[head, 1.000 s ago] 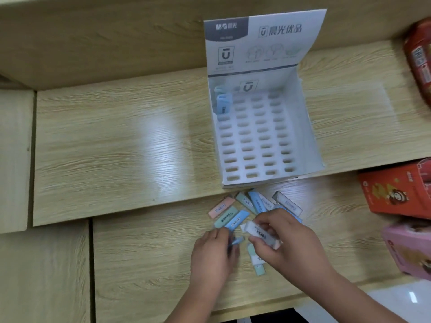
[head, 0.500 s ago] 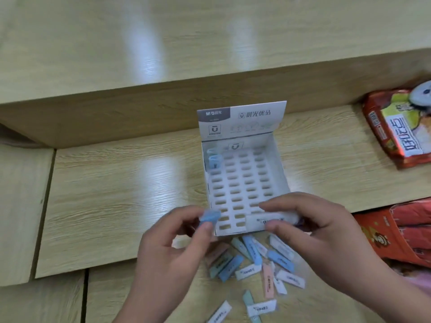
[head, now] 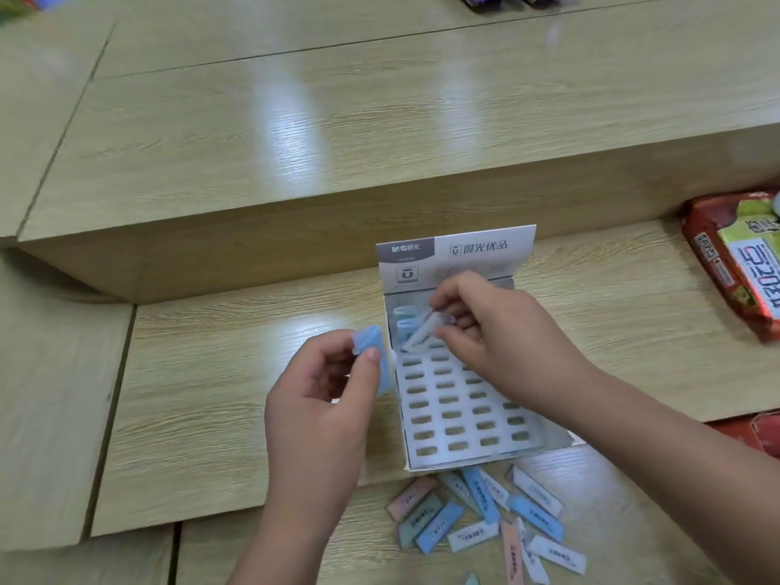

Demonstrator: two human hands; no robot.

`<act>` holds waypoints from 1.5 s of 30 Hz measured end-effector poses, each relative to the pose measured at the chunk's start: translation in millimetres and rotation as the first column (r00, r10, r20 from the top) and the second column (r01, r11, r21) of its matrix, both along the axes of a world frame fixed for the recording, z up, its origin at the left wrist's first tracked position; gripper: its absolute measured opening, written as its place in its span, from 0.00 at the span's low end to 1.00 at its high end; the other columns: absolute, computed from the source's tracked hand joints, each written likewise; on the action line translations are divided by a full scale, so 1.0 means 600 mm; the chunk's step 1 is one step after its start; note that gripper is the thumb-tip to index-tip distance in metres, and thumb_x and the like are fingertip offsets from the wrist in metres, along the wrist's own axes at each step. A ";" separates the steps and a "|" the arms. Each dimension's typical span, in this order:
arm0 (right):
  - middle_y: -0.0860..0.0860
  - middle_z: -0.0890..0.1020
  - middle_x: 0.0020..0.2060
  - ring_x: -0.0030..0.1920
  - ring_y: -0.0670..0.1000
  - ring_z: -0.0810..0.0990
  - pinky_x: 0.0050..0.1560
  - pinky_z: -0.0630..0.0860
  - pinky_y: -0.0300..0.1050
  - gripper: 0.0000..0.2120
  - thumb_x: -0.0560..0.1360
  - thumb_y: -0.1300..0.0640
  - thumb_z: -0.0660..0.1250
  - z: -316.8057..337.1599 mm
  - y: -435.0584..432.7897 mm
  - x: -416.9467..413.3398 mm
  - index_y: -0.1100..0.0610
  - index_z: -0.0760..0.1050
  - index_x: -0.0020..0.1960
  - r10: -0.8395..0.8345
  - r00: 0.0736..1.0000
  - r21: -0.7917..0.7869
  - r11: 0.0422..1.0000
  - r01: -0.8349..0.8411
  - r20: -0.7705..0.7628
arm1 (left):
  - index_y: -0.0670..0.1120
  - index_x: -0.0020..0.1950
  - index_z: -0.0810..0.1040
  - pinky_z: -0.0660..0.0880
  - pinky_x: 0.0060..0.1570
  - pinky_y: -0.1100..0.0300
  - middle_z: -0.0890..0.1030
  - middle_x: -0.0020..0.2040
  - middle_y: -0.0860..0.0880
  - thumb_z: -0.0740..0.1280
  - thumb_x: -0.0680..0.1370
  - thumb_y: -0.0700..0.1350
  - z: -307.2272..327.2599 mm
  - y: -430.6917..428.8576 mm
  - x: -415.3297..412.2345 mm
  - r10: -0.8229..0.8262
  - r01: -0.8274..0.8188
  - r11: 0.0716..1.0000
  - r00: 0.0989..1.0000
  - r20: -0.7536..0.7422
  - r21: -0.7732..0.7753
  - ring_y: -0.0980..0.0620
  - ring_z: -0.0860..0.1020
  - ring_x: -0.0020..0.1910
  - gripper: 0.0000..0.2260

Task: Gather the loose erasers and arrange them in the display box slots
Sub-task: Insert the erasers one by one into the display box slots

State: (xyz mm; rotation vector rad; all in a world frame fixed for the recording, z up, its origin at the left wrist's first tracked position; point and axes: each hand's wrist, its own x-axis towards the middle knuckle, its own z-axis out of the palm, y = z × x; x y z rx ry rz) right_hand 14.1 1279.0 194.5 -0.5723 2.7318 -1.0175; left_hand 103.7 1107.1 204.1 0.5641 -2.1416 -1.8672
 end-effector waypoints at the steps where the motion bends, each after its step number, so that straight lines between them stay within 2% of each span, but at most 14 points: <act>1: 0.40 0.81 0.47 0.46 0.41 0.79 0.49 0.79 0.45 0.10 0.77 0.55 0.68 -0.003 -0.002 -0.002 0.47 0.73 0.56 0.004 1.000 0.012 1.000 -0.003 -0.008 | 0.53 0.44 0.83 0.78 0.40 0.65 0.85 0.39 0.55 0.72 0.76 0.39 0.000 0.001 0.000 0.001 -0.001 1.000 1.000 0.005 0.009 0.58 0.81 0.38 0.08; 7: 0.43 0.83 0.43 0.43 0.44 0.81 0.44 0.79 0.47 0.07 0.75 0.55 0.70 -0.005 -0.008 -0.009 0.49 0.77 0.53 0.036 0.992 0.008 0.999 -0.035 -0.119 | 0.54 0.43 0.84 0.78 0.40 0.68 0.86 0.40 0.55 0.71 0.76 0.37 0.008 0.008 -0.006 0.027 -0.026 0.997 1.000 -0.009 0.074 0.58 0.83 0.39 0.11; 11: 0.46 0.83 0.43 0.43 0.50 0.81 0.40 0.78 0.48 0.06 0.75 0.56 0.71 -0.015 -0.013 -0.010 0.51 0.80 0.51 0.181 0.958 0.093 0.982 -0.164 -0.223 | 0.52 0.46 0.84 0.78 0.41 0.67 0.86 0.42 0.53 0.71 0.76 0.37 0.013 0.008 -0.013 0.012 -0.009 0.996 0.999 -0.030 0.091 0.56 0.84 0.41 0.09; 17: 0.50 0.79 0.47 0.40 0.53 0.80 0.31 0.76 0.47 0.15 0.74 0.58 0.68 -0.023 -0.009 -0.006 0.49 0.80 0.60 0.323 0.889 0.213 0.941 -0.263 -0.325 | 0.49 0.50 0.85 0.81 0.47 0.59 0.87 0.46 0.50 0.71 0.76 0.38 0.003 0.011 -0.026 -0.046 0.045 0.991 0.999 0.004 0.125 0.51 0.85 0.47 0.08; 19: 0.46 0.79 0.49 0.46 0.47 0.79 0.37 0.76 0.45 0.15 0.77 0.52 0.61 -0.011 -0.003 -0.004 0.47 0.79 0.61 0.247 0.920 0.123 0.968 -0.219 -0.304 | 0.51 0.49 0.85 0.81 0.46 0.61 0.86 0.46 0.51 0.71 0.76 0.38 0.003 0.014 -0.028 -0.070 0.070 0.990 0.998 -0.001 0.121 0.52 0.85 0.47 0.09; 22: 0.41 0.80 0.53 0.53 0.41 0.79 0.50 0.77 0.37 0.14 0.78 0.55 0.66 0.022 0.004 -0.001 0.48 0.77 0.64 0.104 0.977 -0.222 0.964 -0.145 -0.186 | 0.53 0.48 0.86 0.80 0.45 0.62 0.86 0.46 0.52 0.72 0.76 0.39 0.007 0.020 -0.037 -0.120 0.122 0.988 0.993 -0.021 0.093 0.53 0.84 0.47 0.09; 24: 0.43 0.82 0.50 0.51 0.44 0.81 0.50 0.76 0.34 0.13 0.77 0.57 0.69 0.046 0.000 0.001 0.51 0.79 0.61 0.107 0.975 -0.329 0.929 -0.168 -0.194 | 0.55 0.48 0.86 0.80 0.46 0.59 0.86 0.46 0.53 0.72 0.76 0.42 0.007 0.024 -0.043 -0.163 0.163 0.986 0.987 -0.016 0.036 0.53 0.83 0.46 0.07; 28: 0.43 0.83 0.44 0.47 0.43 0.81 0.46 0.76 0.34 0.06 0.75 0.58 0.71 0.048 0.000 -0.010 0.54 0.83 0.51 0.132 0.950 -0.267 0.940 -0.211 -0.284 | 0.58 0.51 0.84 0.76 0.46 0.58 0.83 0.47 0.58 0.72 0.76 0.45 -0.003 0.022 -0.049 -0.199 0.201 0.971 0.980 0.028 -0.134 0.56 0.80 0.48 0.08; 31: 0.43 0.83 0.45 0.47 0.40 0.80 0.47 0.77 0.36 0.06 0.75 0.55 0.70 0.026 0.007 -0.014 0.53 0.83 0.51 0.116 0.930 -0.165 0.969 -0.183 -0.348 | 0.59 0.55 0.80 0.73 0.45 0.67 0.79 0.52 0.62 0.70 0.76 0.48 -0.020 0.013 -0.042 -0.129 0.142 0.964 0.989 0.071 -0.226 0.60 0.77 0.52 0.09; 34: 0.44 0.83 0.46 0.47 0.40 0.80 0.47 0.78 0.40 0.06 0.75 0.55 0.70 0.003 0.004 -0.008 0.53 0.83 0.51 0.101 0.932 -0.141 0.977 -0.158 -0.347 | 0.62 0.59 0.76 0.73 0.44 0.73 0.76 0.56 0.63 0.69 0.77 0.51 -0.035 0.010 -0.032 -0.095 0.125 0.971 0.984 0.151 -0.205 0.63 0.76 0.53 0.12; 38: 0.45 0.83 0.46 0.47 0.41 0.80 0.46 0.78 0.40 0.05 0.75 0.57 0.71 -0.014 -0.002 -0.003 0.55 0.83 0.50 0.120 0.937 -0.135 0.976 -0.172 -0.327 | 0.60 0.65 0.76 0.79 0.51 0.61 0.78 0.59 0.62 0.69 0.78 0.49 -0.048 0.006 -0.020 -0.177 0.203 0.974 0.958 0.228 -0.098 0.63 0.78 0.57 0.16; 41: 0.45 0.83 0.45 0.46 0.41 0.80 0.46 0.78 0.41 0.05 0.75 0.57 0.71 -0.013 -0.005 -0.002 0.55 0.83 0.50 0.105 0.940 -0.130 0.979 -0.154 -0.324 | 0.61 0.64 0.77 0.80 0.49 0.64 0.80 0.59 0.62 0.69 0.78 0.45 -0.047 0.010 -0.014 -0.193 0.200 0.980 0.956 0.220 -0.012 0.62 0.79 0.56 0.17; 43: 0.44 0.83 0.45 0.46 0.41 0.80 0.45 0.77 0.38 0.06 0.76 0.56 0.69 -0.005 -0.003 -0.001 0.54 0.83 0.50 0.068 0.945 -0.148 0.982 -0.121 -0.320 | 0.64 0.62 0.75 0.78 0.47 0.68 0.79 0.58 0.63 0.70 0.78 0.46 -0.045 0.011 -0.011 -0.165 0.176 0.983 0.968 0.191 -0.044 0.64 0.79 0.56 0.17; 45: 0.43 0.83 0.44 0.45 0.42 0.81 0.44 0.77 0.36 0.05 0.75 0.57 0.69 0.010 0.001 0.000 0.52 0.83 0.49 -0.028 0.964 -0.229 0.973 -0.035 -0.265 | 0.65 0.62 0.75 0.76 0.46 0.70 0.76 0.58 0.64 0.70 0.77 0.48 -0.040 0.010 -0.011 -0.136 0.162 0.969 0.981 0.141 -0.189 0.65 0.76 0.57 0.17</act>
